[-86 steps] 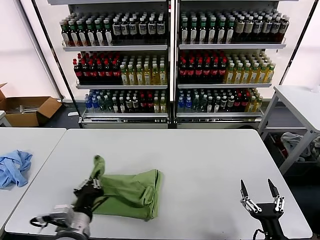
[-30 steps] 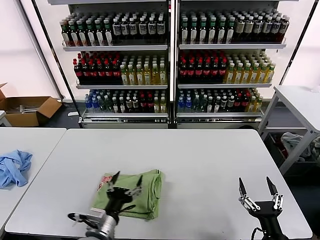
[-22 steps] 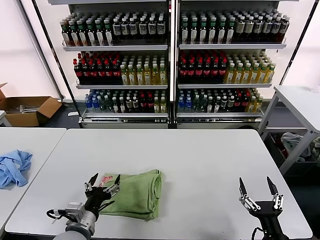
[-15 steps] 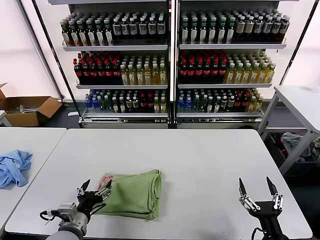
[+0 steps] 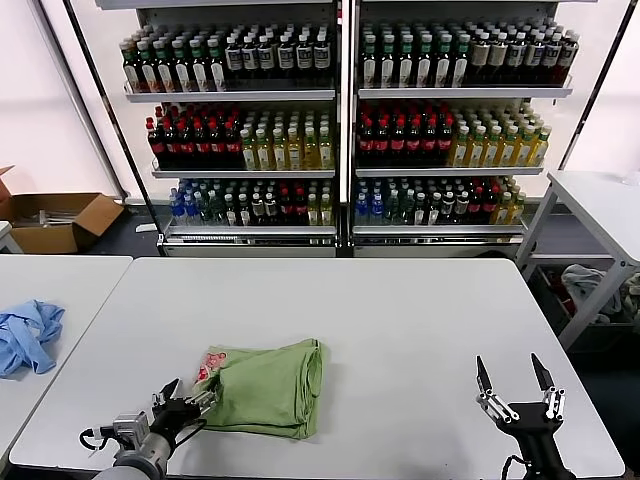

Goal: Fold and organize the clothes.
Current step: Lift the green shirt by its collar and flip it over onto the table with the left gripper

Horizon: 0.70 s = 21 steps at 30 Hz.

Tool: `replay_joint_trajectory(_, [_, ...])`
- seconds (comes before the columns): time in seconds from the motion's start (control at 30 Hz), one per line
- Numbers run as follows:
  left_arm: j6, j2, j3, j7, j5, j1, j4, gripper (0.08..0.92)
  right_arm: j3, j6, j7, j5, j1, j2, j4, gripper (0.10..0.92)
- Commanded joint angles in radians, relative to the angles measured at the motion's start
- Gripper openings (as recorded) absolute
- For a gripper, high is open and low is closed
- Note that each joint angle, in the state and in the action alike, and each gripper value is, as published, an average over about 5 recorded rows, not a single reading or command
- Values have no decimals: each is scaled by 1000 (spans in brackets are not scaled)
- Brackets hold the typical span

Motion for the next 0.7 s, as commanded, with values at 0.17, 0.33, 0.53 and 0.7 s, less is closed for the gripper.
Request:
replay_joint_trajectory(0.17, [-27, -33, 34, 80, -18, -6, 23, 775, -4, 1, 1, -1, 5, 2, -3, 823])
replay_joint_trajectory(0.33, [-103, -30, 62, 63, 22, -6, 19, 628, -3, 2, 2, -1, 6, 2, -3, 823])
replay_joint_trajectory(0.53, [-139, -9, 66, 19, 50, -3, -4, 455, -10, -2, 2, -3, 20, 4, -4, 823])
replay_joint_trajectory(0.7, [-134, 22, 34, -15, 52, 0, -50, 316, -22, -12, 3, -5, 37, 5, -5, 823])
